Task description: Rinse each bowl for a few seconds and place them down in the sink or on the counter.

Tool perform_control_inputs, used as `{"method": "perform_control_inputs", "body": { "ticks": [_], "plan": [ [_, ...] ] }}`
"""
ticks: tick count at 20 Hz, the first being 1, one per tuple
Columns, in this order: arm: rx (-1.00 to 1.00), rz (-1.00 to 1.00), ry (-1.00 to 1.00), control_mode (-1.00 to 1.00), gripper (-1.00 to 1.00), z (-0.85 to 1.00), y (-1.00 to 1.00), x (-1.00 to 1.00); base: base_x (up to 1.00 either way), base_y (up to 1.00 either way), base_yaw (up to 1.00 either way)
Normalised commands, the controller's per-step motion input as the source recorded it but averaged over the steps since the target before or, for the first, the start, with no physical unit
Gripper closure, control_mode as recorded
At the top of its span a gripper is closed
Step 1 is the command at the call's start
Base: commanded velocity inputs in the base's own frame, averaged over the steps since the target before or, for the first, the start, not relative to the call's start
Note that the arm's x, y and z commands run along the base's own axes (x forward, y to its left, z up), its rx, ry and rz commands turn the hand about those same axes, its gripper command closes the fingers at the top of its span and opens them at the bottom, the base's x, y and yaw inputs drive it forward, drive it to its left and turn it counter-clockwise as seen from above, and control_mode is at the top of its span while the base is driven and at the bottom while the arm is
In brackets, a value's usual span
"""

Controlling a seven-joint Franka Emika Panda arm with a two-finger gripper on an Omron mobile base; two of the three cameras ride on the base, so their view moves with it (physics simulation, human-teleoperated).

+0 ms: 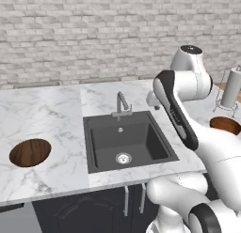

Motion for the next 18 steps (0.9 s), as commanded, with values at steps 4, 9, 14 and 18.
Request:
{"method": "perform_control_inputs", "body": {
  "ticks": [4,9,14,18],
  "plan": [
    [0.0,0.0,-0.02,-1.0,-1.0,-0.16,0.0,-0.29,0.0,0.0,0.0],
    [0.0,0.0,-0.05,-1.0,-1.0,-0.19,-0.01,-0.02,0.0,0.0,0.0],
    [0.0,0.0,-0.06,-1.0,-1.0,-0.21,-0.02,0.02,0.0,0.0,0.0],
    [0.0,0.0,-0.04,-1.0,-1.0,-0.16,-0.05,0.1,0.0,0.0,0.0]
  ]
}}
